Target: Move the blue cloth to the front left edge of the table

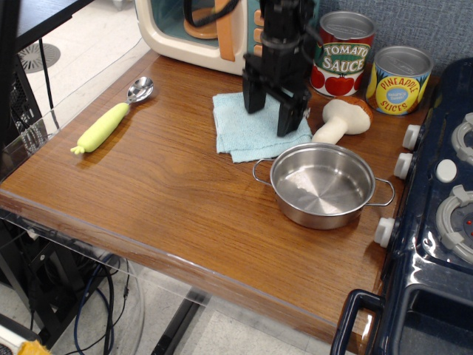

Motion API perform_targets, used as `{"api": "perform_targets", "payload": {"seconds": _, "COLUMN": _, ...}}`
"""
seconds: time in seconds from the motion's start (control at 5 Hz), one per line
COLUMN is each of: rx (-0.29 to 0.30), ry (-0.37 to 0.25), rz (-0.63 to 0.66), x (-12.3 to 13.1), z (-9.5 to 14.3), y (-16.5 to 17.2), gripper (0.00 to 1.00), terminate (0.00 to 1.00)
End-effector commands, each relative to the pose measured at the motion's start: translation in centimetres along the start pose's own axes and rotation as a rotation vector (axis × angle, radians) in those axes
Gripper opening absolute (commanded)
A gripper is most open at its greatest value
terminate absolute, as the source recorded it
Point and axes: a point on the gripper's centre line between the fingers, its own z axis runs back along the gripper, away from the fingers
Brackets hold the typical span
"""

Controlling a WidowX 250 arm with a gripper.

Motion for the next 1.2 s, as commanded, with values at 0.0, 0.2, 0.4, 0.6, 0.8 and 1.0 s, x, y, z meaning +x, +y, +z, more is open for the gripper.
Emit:
{"api": "perform_targets", "payload": {"seconds": 0.0, "rx": 0.019, "ry": -0.008, "rz": 0.030, "x": -0.8, "z": -0.2, "y": 1.2, "gripper": 1.00, "terminate": 0.00}}
{"api": "perform_targets", "payload": {"seconds": 0.2, "rx": 0.017, "ry": 0.008, "rz": 0.082, "x": -2.4, "z": -0.4, "y": 2.6, "gripper": 1.00, "terminate": 0.00}}
{"api": "perform_targets", "payload": {"seconds": 0.4, "rx": 0.043, "ry": 0.032, "rz": 0.115, "x": -4.9, "z": -0.2, "y": 3.6, "gripper": 1.00, "terminate": 0.00}}
{"api": "perform_targets", "payload": {"seconds": 0.6, "rx": 0.067, "ry": 0.052, "rz": 0.148, "x": -7.9, "z": 0.4, "y": 4.2, "gripper": 1.00, "terminate": 0.00}}
{"api": "perform_targets", "payload": {"seconds": 0.8, "rx": 0.087, "ry": 0.076, "rz": 0.177, "x": -10.9, "z": 0.7, "y": 4.2, "gripper": 1.00, "terminate": 0.00}}
{"api": "perform_targets", "payload": {"seconds": 1.0, "rx": 0.091, "ry": 0.093, "rz": 0.192, "x": -14.1, "z": 1.0, "y": 3.9, "gripper": 1.00, "terminate": 0.00}}
